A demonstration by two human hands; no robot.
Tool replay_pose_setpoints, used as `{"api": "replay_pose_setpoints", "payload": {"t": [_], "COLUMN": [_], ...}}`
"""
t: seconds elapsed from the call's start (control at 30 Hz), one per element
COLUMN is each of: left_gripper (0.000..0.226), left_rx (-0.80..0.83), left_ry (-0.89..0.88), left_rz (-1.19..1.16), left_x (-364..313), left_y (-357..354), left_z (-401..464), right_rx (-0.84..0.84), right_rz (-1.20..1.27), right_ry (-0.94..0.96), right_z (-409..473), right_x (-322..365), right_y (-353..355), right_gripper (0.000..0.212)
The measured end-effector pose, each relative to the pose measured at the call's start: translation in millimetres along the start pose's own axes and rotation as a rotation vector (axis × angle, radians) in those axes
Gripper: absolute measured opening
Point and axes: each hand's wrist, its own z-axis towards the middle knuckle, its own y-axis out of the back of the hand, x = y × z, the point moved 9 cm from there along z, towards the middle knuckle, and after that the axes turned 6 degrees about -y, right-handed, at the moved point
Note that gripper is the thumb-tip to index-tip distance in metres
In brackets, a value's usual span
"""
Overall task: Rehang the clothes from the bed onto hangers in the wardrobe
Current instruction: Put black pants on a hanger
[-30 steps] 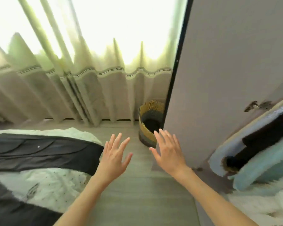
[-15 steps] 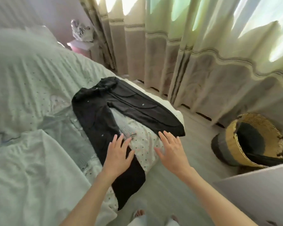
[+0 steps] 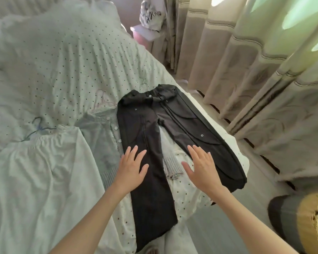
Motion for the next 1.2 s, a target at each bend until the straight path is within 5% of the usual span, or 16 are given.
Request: {"api": "replay_pose_setpoints", "payload": {"t": [0.33,0.6,0.73,0.93,1.2], "left_gripper": [0.051,0.054,0.056,0.053,0.049], "left_rx": [0.106,-0.060,-0.164,-0.167,-0.217], "left_ry": [0.294,0.360,0.420,0.465,0.504], "left_rz": [-0.116,0.012,-0.013,-0.121,-0.027], "left_x": [102.5,197.1,243.5,275.6,273.7], "left_y": [-43.8,-33.1,-28.7,-39.7,-28.1], "left_z": [182.5,320.8,362.6,403.3,398.1], "right_rx": [0.072,-0.009,-0.091,0.008,-0.077], "right_rz": [-0.026,-0.091,0.063,-0.121,-0.176], "right_ry": [0.038,0.198,0.119,0.060,0.040], "right_z": [263.4,450.8,529.9,590.3,583.6], "right_x": [-42.4,-20.7,-19.0,-30.3,-32.3], "right_y": [-40.8,-101.6,-112.9,-157.1,-142.0], "right_gripper": [0.055,0.056,0.051,0.054,0.053]}}
